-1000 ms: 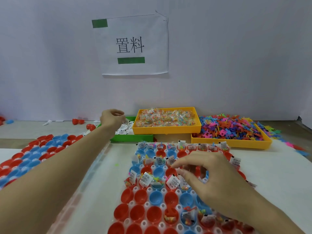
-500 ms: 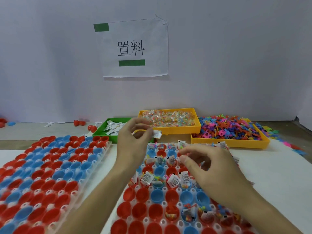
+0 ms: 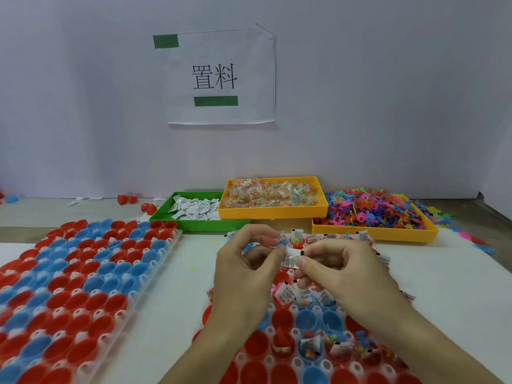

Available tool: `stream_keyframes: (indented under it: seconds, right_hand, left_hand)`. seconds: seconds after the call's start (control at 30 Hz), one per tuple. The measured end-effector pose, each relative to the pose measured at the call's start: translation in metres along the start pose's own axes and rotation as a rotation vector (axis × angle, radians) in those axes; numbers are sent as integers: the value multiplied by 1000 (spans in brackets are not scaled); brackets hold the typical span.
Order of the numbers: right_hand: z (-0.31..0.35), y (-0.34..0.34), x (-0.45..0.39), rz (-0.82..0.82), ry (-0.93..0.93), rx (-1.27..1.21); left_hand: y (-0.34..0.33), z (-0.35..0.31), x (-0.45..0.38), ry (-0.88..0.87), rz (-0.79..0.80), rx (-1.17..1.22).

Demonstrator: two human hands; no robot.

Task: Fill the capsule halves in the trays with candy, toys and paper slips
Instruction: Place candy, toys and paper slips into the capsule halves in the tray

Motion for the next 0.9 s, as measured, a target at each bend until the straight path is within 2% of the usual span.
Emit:
stream_keyframes:
  seconds: [0.1, 0.33, 0.57, 0.7, 0.8, 0.9]
  right_hand:
    - [0, 0, 0, -9, 0, -5]
    - [1, 2, 0, 54, 26, 63]
    - [2, 1, 1, 38, 79, 172]
    - [3, -1, 3, 41, 87, 147]
    - [8, 2, 3, 50, 127, 183]
    - [15, 3, 5, 196, 178, 269]
  left_hand:
    - [1, 0, 0, 36, 9, 15]
    - [7, 2, -3, 98, 198, -61]
    - [17, 5, -10, 172, 248, -157]
    - [22, 6, -12, 213, 326, -191]
    - [27, 1, -15, 173, 269, -110]
    - [36, -3, -20, 125, 113, 18]
Point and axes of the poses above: each hand's wrist, its own x-axis away from the middle knuckle, its own y-axis out of the back of the hand, z = x × y, the point moved 1 cm from there along -x, towards the middle knuckle, and after that the axes turned 13 degrees about y, right-handed, at the moved point
